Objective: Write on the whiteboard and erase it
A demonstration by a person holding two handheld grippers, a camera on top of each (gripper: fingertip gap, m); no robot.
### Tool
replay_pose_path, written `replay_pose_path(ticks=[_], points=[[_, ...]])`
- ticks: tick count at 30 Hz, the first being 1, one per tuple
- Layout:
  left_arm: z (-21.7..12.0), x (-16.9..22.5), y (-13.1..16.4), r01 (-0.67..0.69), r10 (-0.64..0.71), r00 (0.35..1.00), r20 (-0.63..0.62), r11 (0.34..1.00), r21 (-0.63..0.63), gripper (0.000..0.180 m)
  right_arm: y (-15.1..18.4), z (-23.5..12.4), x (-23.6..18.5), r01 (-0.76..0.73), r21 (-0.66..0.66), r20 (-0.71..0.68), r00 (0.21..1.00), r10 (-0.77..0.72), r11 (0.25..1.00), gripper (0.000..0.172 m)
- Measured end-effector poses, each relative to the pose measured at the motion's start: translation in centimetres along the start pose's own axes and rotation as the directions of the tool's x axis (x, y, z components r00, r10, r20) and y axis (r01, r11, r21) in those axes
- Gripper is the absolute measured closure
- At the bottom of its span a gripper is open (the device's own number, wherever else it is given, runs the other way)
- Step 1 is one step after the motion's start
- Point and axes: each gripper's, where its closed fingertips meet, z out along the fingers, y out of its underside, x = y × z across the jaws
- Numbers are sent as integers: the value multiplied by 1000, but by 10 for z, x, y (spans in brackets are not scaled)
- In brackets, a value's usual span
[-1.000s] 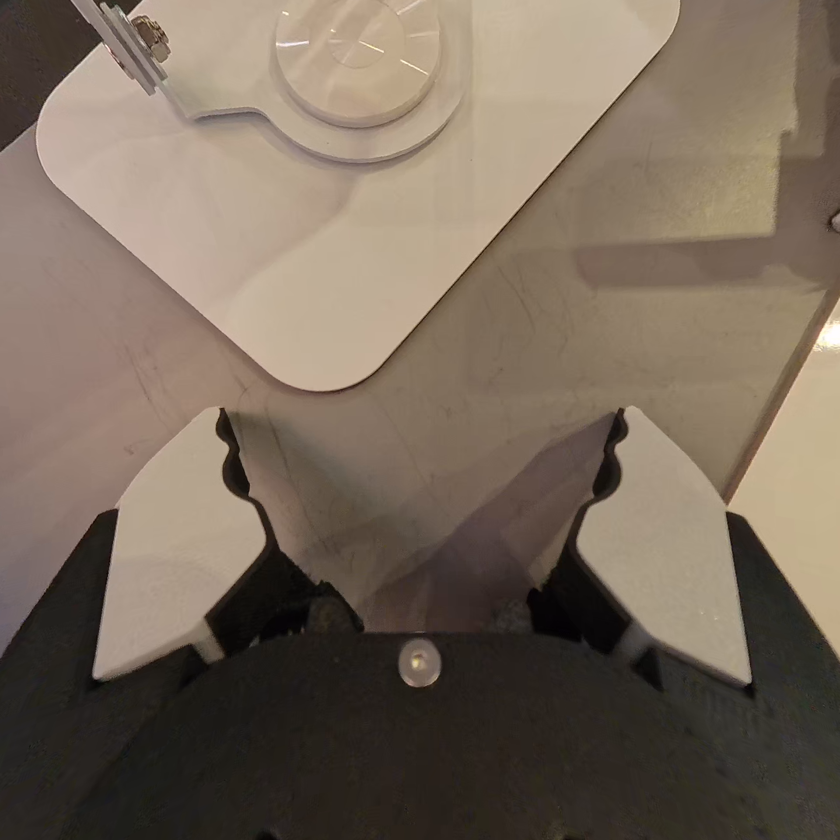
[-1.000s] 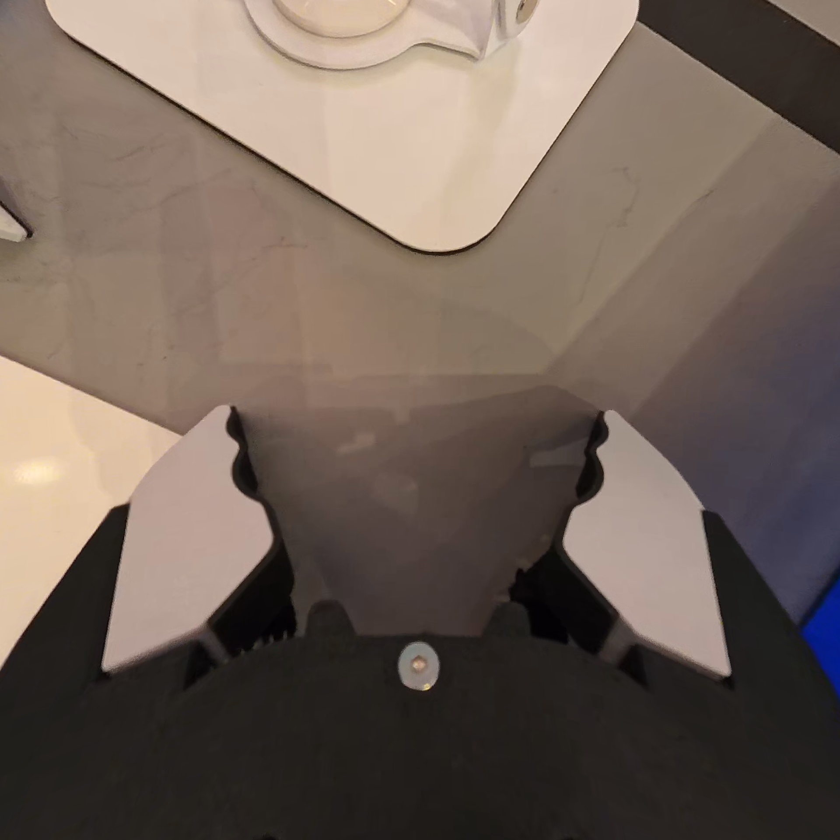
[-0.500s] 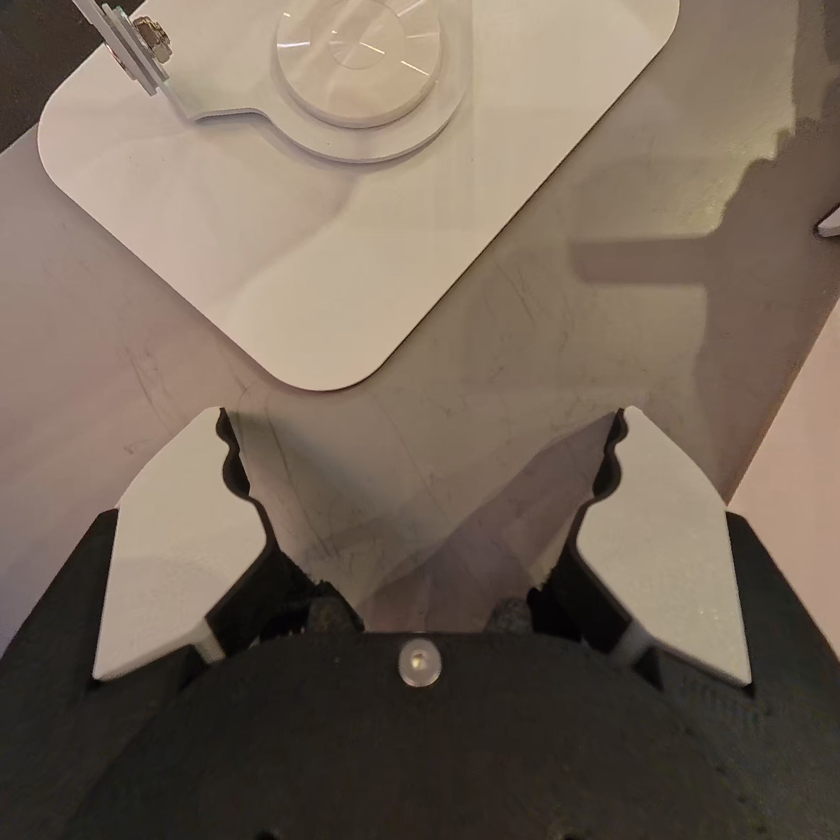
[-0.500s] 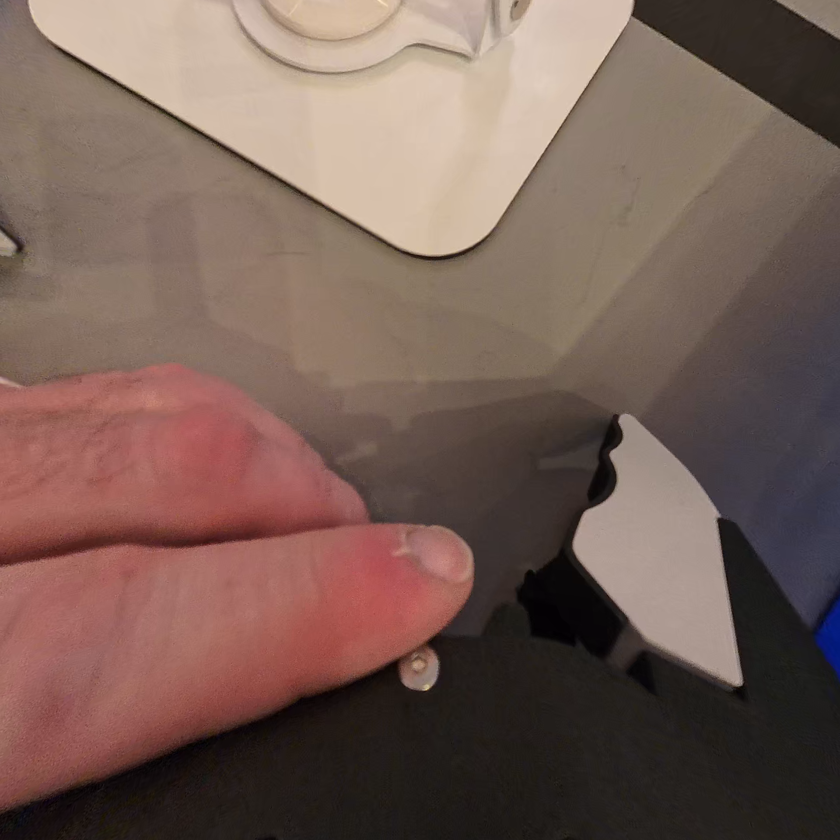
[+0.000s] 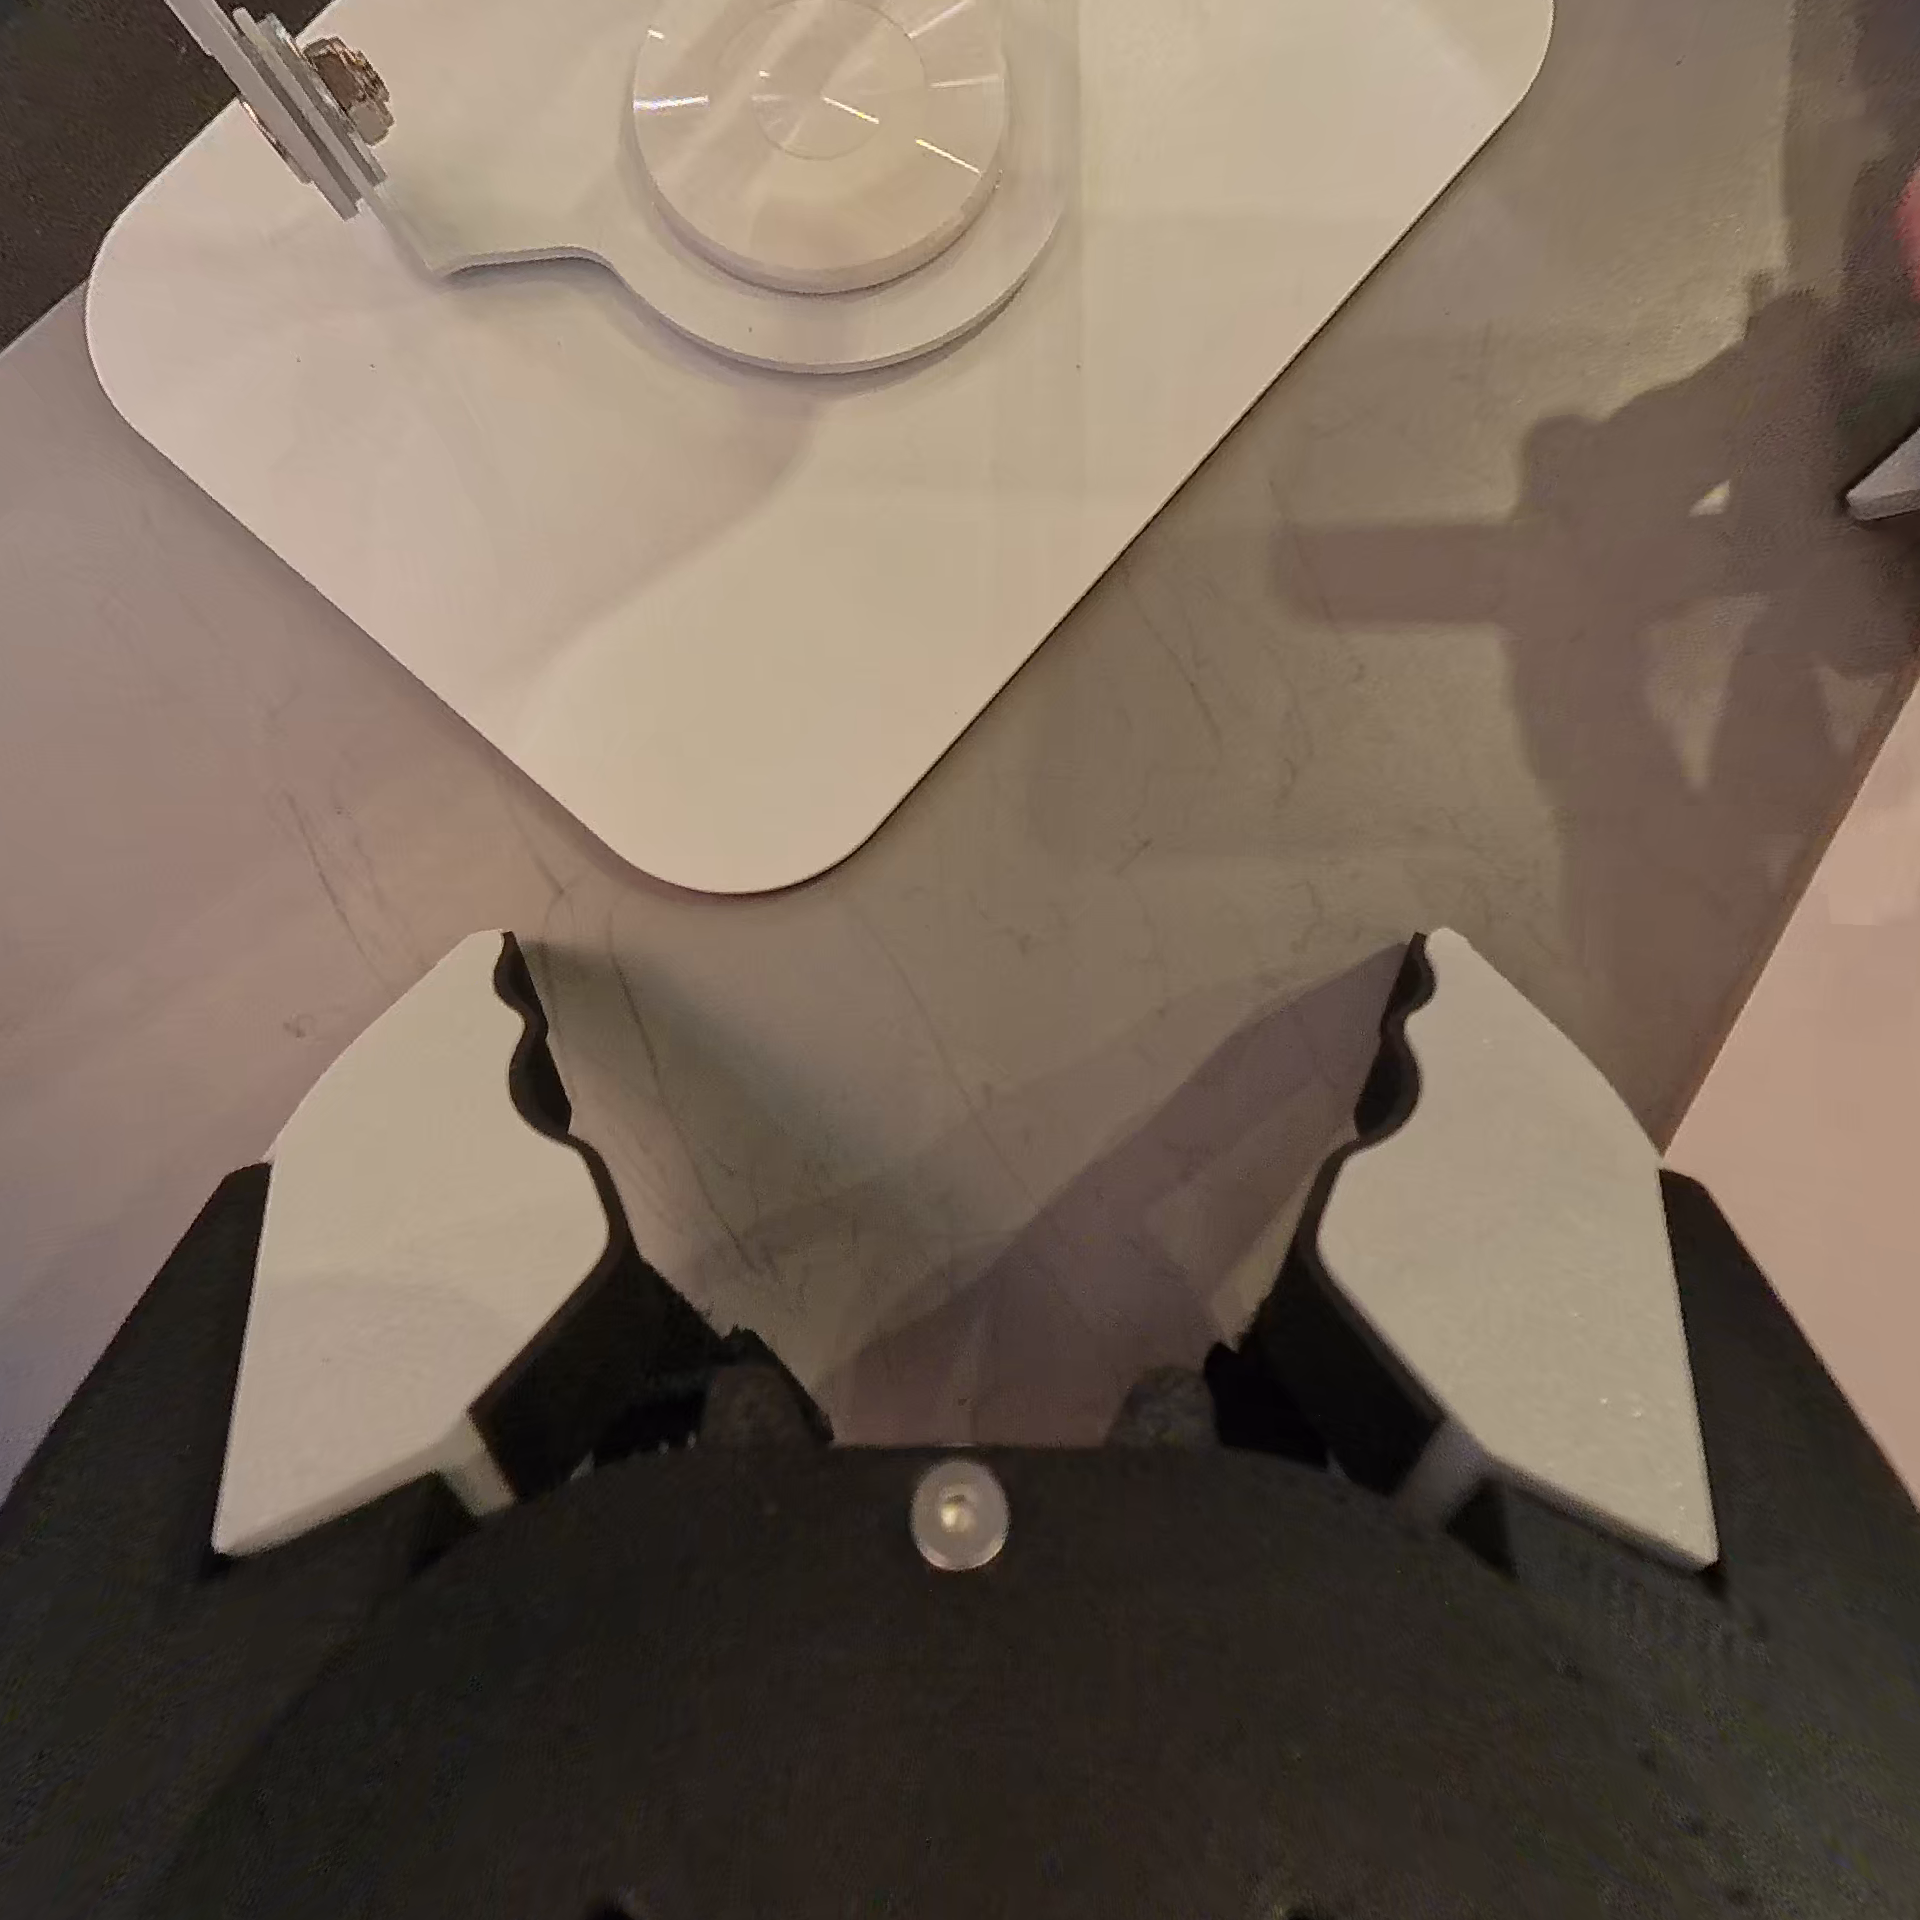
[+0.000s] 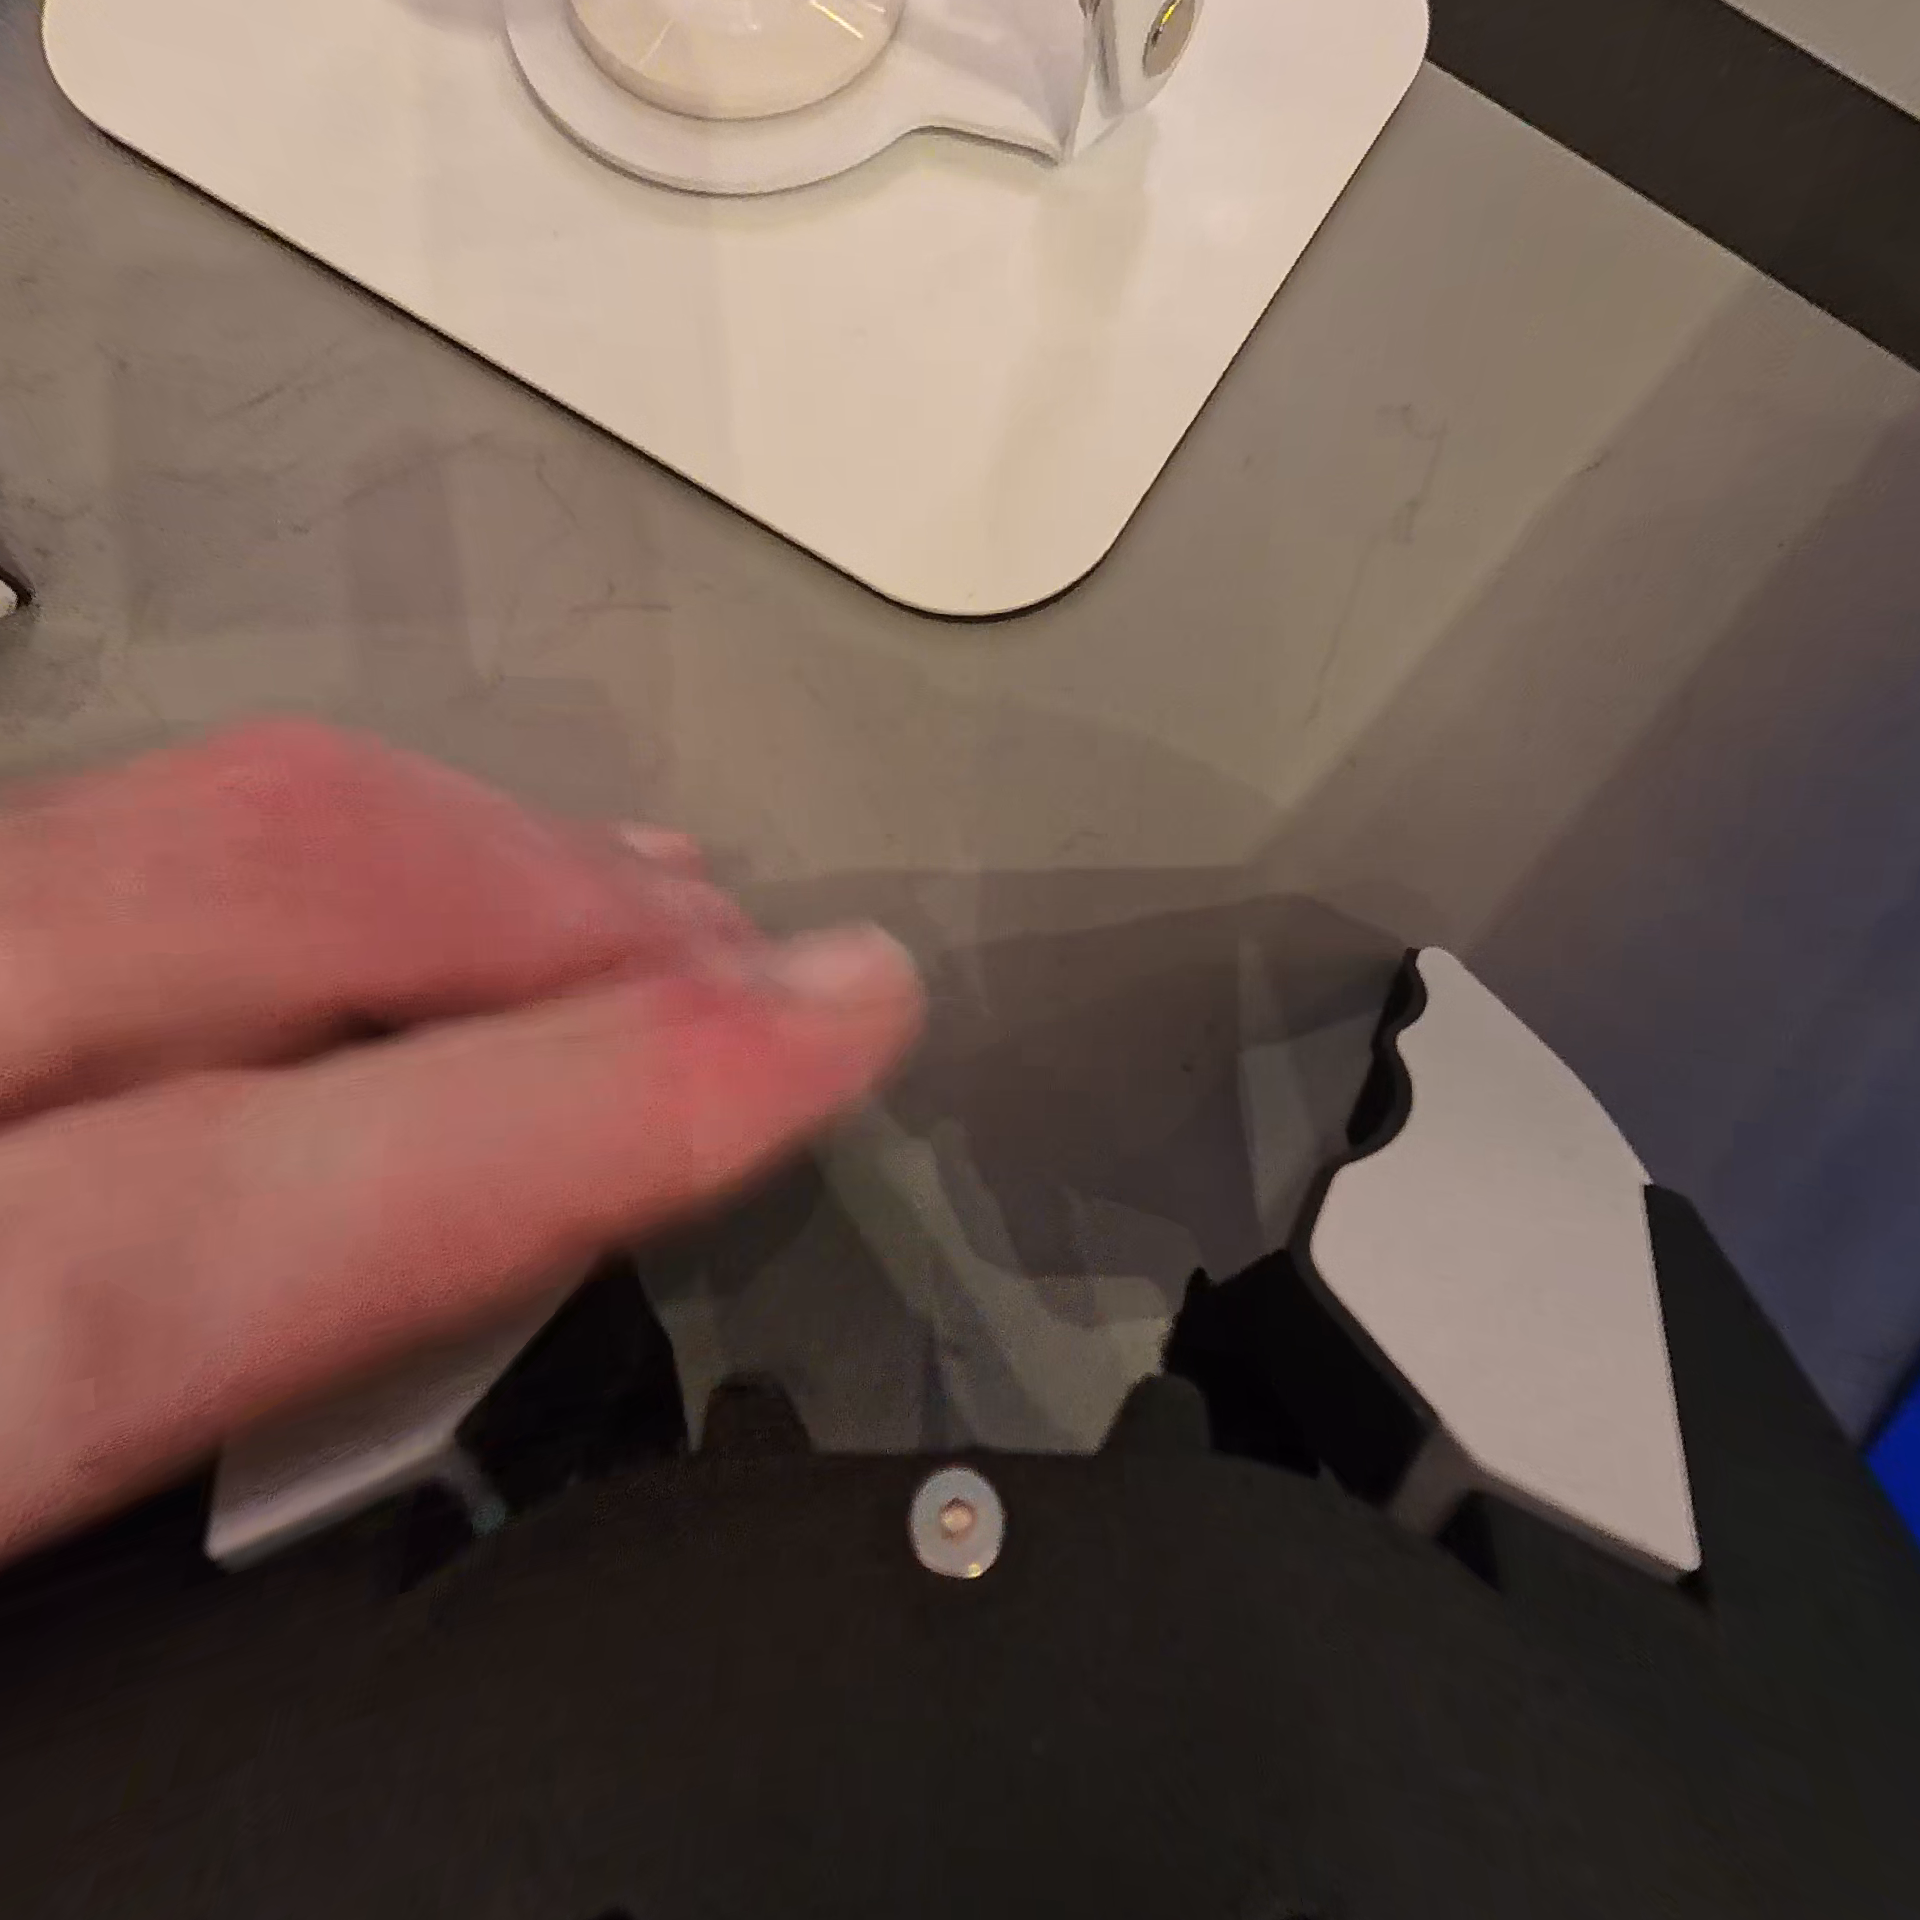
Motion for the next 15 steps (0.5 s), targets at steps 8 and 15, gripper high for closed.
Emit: replay_pose_path(ticks=[8, 15], points=[[0, 0, 0, 0, 0, 1000, 0, 1000, 0, 34, 0, 0, 0, 0, 0, 0, 1000, 0, 1000, 23], [0, 0, 0, 0, 0, 1000, 0, 1000, 0, 34, -1, 1, 0, -7, 1, -3, 1000, 7, 1000, 23]])
